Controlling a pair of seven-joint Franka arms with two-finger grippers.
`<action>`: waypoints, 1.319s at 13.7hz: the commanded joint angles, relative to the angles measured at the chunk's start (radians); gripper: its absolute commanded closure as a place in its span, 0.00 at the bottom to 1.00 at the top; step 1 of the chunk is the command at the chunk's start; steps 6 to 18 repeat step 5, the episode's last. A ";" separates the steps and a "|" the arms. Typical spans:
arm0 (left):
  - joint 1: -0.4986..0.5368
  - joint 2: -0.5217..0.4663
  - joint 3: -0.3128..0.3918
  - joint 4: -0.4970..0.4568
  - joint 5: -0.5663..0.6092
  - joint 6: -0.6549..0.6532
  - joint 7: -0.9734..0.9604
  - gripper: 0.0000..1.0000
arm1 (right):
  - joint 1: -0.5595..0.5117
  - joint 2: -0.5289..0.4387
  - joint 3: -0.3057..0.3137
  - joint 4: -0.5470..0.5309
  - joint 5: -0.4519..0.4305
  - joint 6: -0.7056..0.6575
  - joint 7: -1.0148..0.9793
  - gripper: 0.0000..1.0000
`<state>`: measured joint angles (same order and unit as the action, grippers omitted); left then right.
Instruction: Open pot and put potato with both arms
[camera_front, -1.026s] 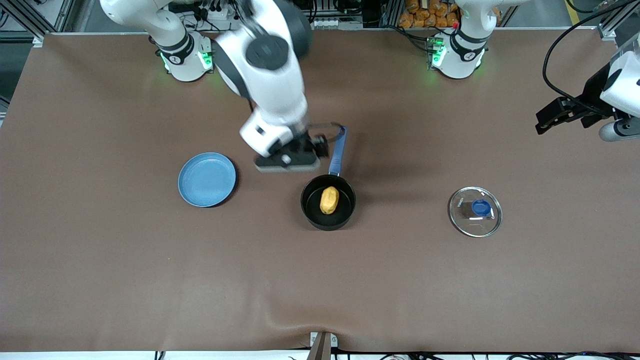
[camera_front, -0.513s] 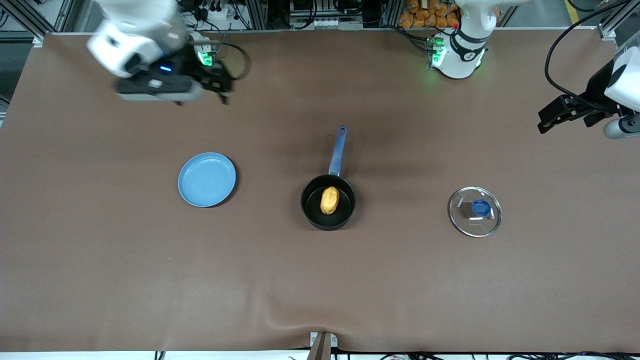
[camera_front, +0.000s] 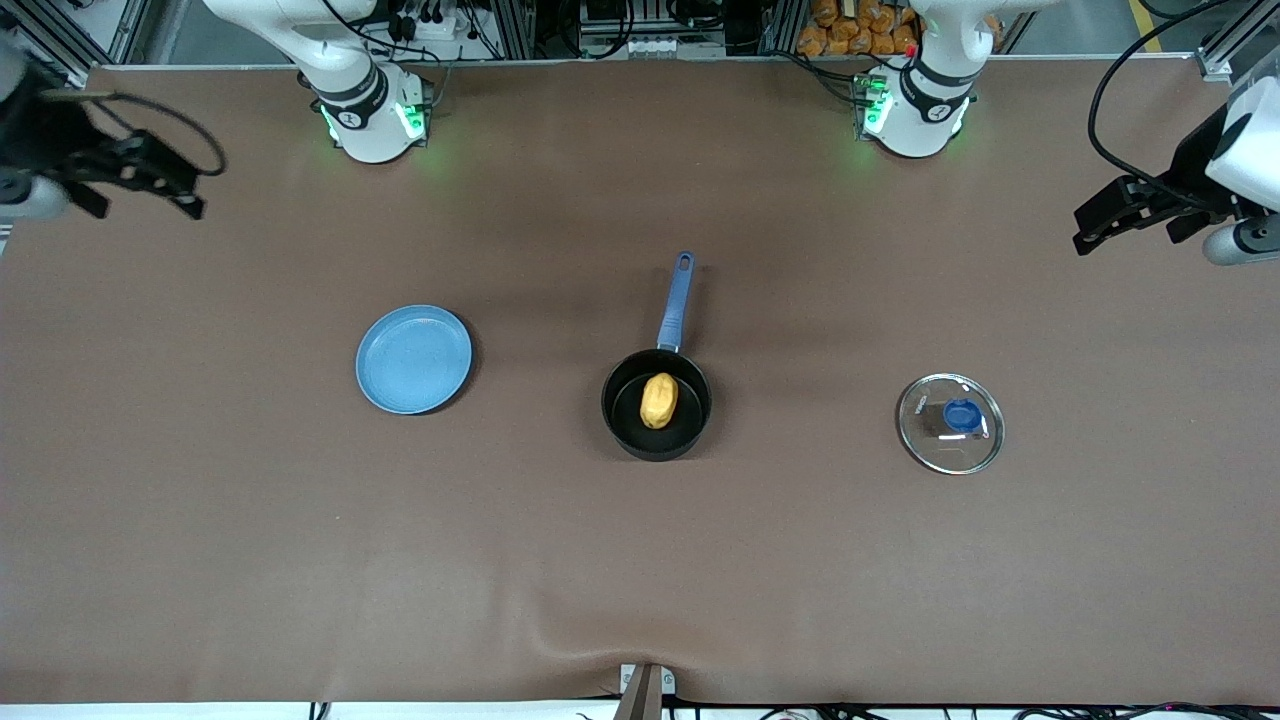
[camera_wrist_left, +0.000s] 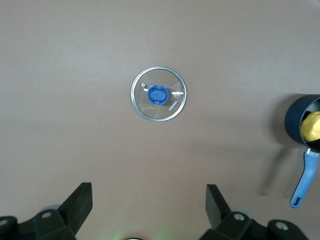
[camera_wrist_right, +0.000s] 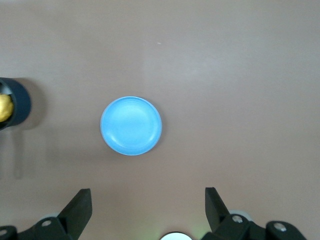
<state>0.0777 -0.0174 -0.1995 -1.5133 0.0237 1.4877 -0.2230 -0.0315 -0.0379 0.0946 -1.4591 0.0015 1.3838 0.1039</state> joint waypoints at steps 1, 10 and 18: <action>0.005 -0.010 -0.003 0.010 -0.018 -0.021 0.075 0.00 | -0.045 -0.028 -0.019 -0.038 -0.002 0.004 -0.026 0.00; 0.007 -0.012 -0.003 0.012 -0.019 -0.021 0.076 0.00 | -0.074 -0.022 -0.062 -0.081 0.006 0.014 -0.069 0.00; 0.007 -0.012 -0.003 0.012 -0.019 -0.021 0.076 0.00 | -0.074 -0.022 -0.062 -0.081 0.006 0.014 -0.069 0.00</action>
